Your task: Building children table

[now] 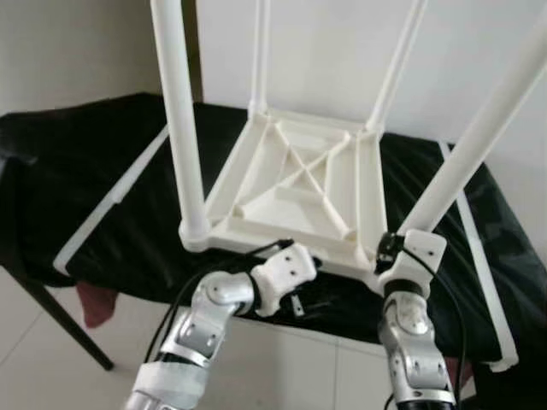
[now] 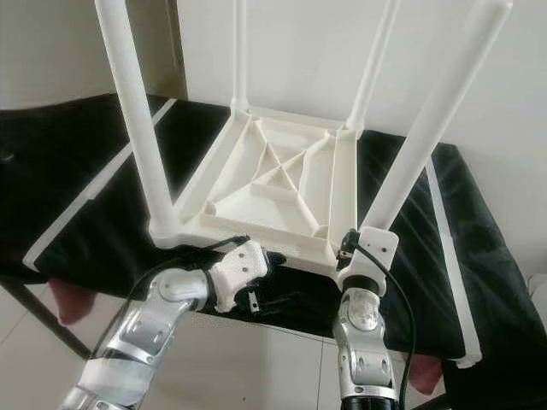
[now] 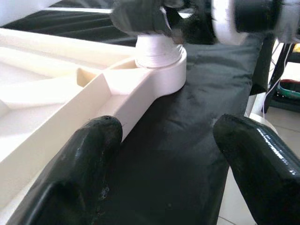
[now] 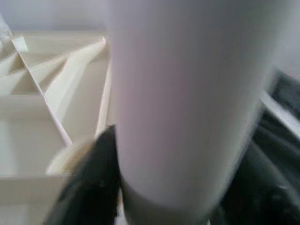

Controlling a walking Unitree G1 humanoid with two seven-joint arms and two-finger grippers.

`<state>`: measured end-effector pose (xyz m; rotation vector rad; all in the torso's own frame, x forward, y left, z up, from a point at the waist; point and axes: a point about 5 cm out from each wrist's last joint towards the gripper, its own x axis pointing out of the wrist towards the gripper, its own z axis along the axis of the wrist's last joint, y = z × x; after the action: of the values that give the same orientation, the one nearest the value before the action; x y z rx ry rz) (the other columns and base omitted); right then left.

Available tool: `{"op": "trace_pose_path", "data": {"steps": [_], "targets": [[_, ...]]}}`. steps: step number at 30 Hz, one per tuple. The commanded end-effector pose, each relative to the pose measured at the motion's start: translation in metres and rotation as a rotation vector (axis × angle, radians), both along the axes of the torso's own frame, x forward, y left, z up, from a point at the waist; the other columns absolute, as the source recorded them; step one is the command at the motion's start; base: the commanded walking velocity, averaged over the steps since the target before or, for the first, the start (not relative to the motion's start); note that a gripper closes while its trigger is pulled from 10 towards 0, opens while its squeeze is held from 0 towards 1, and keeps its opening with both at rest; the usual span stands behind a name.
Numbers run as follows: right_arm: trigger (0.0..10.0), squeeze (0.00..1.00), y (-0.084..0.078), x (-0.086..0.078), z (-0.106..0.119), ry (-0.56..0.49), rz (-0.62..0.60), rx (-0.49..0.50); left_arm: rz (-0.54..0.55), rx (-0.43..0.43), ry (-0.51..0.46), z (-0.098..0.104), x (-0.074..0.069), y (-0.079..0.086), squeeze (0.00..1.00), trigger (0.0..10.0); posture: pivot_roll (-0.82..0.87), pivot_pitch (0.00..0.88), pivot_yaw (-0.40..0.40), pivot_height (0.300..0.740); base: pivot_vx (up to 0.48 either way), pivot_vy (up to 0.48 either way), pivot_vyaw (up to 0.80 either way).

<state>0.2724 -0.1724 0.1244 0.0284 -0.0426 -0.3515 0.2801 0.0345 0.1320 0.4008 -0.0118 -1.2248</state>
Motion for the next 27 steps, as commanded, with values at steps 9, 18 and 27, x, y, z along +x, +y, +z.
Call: {"op": "trace_pose_path", "data": {"steps": [9, 18, 27], "targets": [[10.0, 0.00, -0.002, -0.009, -0.006, 0.009, 0.092, 0.010, 0.269, -0.022, -0.078, 0.005, 0.031, 0.024, 0.00, 10.0, 0.04, 0.000, -0.048, 0.740, 0.000, 0.000, 0.00], [10.0, 0.00, -0.002, -0.026, -0.020, 0.074, 0.187, -0.013, 0.525, -0.090, -0.142, 0.023, 0.065, 0.048, 0.00, 10.0, 0.04, 0.005, -0.041, 0.740, 0.000, 0.000, 0.00], [10.0, 0.00, 0.011, -0.034, -0.020, 0.068, 0.337, -0.015, 0.820, -0.322, -0.123, 0.044, 0.087, 0.071, 0.00, 10.0, 0.03, 0.007, -0.032, 0.740, 0.000, 0.000, 0.00]]}}
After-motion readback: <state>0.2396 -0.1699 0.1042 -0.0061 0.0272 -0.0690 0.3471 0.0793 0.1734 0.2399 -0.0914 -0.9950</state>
